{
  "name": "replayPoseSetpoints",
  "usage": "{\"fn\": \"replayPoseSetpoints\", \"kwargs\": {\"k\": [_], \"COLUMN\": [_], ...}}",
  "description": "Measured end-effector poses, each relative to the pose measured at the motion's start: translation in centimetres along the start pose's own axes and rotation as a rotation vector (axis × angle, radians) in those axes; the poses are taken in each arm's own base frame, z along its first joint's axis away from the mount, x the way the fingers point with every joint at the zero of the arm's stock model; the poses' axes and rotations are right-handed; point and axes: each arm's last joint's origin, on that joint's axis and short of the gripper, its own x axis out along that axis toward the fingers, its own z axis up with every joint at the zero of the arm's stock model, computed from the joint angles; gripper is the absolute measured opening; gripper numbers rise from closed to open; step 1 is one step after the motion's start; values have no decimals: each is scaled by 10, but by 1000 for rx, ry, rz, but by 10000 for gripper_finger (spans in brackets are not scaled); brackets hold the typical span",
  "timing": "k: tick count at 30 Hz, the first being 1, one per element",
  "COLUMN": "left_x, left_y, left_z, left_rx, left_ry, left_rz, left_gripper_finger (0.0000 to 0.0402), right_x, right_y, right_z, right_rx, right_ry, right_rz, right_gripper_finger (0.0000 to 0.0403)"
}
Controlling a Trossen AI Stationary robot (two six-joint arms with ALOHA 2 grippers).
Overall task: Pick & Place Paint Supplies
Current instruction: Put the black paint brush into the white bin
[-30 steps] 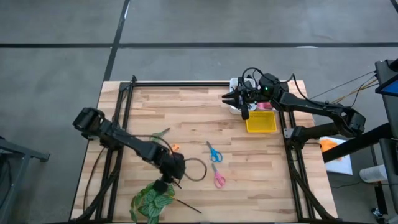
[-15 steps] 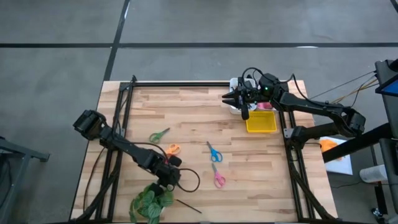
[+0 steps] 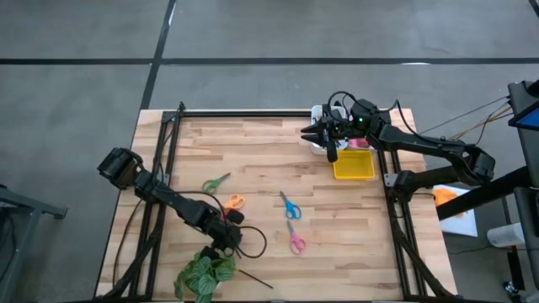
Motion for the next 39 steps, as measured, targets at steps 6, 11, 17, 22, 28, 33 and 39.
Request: {"fn": "replayPoseSetpoints", "kwargs": {"k": [6,11,17,22,28,33,39], "left_x": [1,1,-1,-13,-36,-60,-92], "left_y": [1,1,1,2,4,11,24], "left_z": [-1,-1,0,2,9,15,21], "left_rx": [3,7,4,3,-3,26,-23], "left_ry": [-12,-13,-22,-58,-151,-251,-404], "left_rz": [18,20,22,79,162,253,331], "left_gripper_finger": [8,8,8,7,7,7,7], "right_x": [0,0,0,0,0,0,0], "right_y": [0,0,0,0,0,0,0], "right_z": [0,0,0,0,0,0,0], "right_rx": [0,0,0,0,0,0,0], "right_ry": [0,0,0,0,0,0,0], "right_rz": [0,0,0,0,0,0,0], "right_gripper_finger": [100,100,100,100,100,100,100]}}
